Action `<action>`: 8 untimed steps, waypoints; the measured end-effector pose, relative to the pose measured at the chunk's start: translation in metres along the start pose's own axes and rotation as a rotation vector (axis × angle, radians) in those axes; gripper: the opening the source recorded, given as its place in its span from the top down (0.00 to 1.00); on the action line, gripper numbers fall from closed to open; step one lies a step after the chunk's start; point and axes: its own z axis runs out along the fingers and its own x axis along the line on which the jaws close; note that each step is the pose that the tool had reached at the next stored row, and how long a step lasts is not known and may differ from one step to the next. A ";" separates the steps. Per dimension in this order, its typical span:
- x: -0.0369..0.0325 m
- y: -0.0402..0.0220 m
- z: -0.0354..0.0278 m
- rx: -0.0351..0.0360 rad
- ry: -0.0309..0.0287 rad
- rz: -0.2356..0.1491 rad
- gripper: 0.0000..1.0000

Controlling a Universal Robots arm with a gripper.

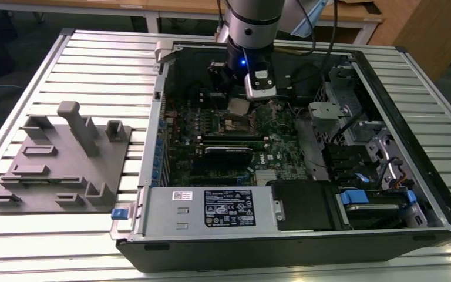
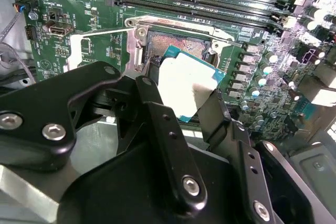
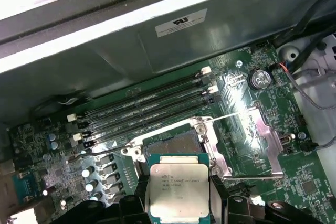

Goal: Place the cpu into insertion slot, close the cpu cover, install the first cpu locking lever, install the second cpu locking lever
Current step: 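Place the cpu into insertion slot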

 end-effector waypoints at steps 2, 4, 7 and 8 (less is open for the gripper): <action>0.0000 0.0000 0.0001 -0.0002 -0.0018 0.022 0.46; 0.0000 0.0000 0.0003 -0.0007 -0.0038 0.046 0.46; 0.0000 0.0000 0.0003 -0.0008 -0.0039 0.047 0.46; 0.0000 0.0000 0.0003 -0.0009 -0.0040 0.047 0.46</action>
